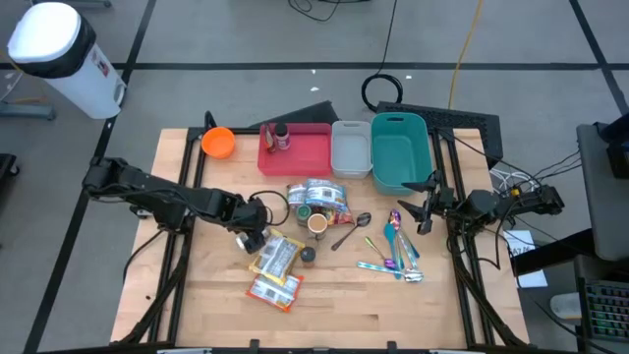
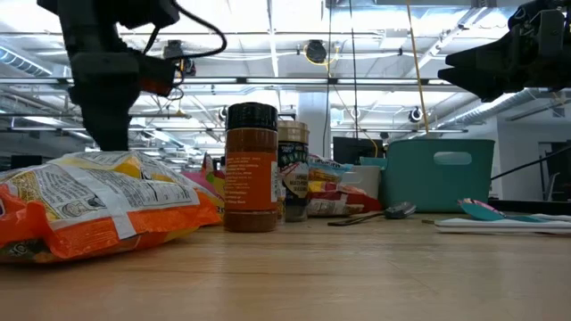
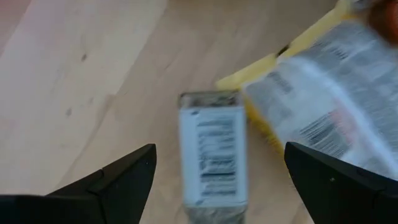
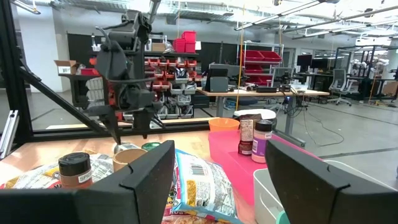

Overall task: Pick & Place Food Item
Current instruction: Put the white seasoning bottle into the red bin

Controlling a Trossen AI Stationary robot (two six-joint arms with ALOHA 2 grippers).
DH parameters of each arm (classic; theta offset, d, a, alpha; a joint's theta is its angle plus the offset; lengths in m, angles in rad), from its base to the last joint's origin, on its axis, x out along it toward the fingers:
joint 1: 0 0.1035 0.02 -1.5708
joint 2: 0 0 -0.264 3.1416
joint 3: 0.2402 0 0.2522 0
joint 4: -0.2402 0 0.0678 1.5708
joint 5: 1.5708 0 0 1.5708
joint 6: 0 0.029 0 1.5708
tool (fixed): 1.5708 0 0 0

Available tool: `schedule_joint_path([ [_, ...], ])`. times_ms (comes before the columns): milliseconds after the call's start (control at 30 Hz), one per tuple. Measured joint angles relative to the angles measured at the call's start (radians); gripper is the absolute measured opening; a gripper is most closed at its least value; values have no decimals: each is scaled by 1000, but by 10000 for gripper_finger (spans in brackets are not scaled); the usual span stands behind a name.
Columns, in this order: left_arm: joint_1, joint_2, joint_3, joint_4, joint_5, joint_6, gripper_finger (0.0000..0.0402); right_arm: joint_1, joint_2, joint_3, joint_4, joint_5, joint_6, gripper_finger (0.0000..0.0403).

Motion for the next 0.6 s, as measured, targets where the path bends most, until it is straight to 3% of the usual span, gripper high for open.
schedule_joint_path([
  [200,3,0,-1,-146,57,-73,363,0,0,0,0,0,0,242],
  [600,-92,-1,-100,4,99,-113,363,0,0,0,0,0,0,242],
])
